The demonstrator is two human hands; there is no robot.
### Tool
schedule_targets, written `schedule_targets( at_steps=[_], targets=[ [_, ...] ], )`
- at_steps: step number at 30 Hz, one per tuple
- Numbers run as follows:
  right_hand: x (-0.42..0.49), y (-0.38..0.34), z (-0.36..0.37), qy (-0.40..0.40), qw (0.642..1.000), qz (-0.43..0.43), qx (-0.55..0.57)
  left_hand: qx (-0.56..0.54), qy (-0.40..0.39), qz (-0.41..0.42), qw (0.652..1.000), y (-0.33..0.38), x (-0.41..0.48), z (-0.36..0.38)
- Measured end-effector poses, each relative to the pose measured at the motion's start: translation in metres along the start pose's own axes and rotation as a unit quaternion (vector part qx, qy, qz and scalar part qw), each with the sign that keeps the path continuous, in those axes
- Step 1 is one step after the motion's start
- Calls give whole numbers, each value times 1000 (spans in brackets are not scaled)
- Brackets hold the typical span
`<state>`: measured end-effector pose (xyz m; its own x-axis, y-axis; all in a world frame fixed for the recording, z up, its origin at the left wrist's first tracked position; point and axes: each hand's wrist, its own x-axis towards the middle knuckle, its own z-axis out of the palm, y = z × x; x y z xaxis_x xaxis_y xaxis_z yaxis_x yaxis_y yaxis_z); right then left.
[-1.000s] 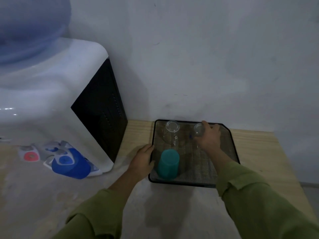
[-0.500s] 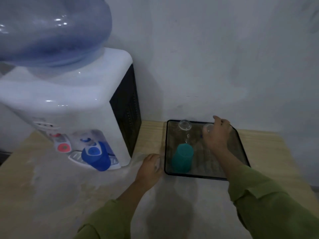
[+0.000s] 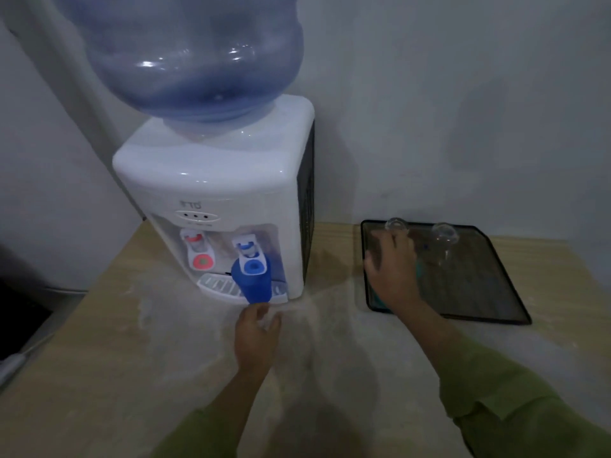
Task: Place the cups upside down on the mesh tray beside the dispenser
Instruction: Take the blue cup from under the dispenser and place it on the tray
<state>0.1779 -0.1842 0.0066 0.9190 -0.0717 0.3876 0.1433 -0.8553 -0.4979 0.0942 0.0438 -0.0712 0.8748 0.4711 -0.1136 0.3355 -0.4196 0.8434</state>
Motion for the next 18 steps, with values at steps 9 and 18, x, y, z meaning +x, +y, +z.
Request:
schedule_targets(
  at_steps=[9, 18],
  targets=[
    [-54, -9, 45, -237, 969, 19, -71, -77, 23, -4, 997, 2, 42, -27],
    [-82, 8, 54, -368, 915, 75, -146, -68, -50, 45, 995, 1, 60, -26]
  ],
)
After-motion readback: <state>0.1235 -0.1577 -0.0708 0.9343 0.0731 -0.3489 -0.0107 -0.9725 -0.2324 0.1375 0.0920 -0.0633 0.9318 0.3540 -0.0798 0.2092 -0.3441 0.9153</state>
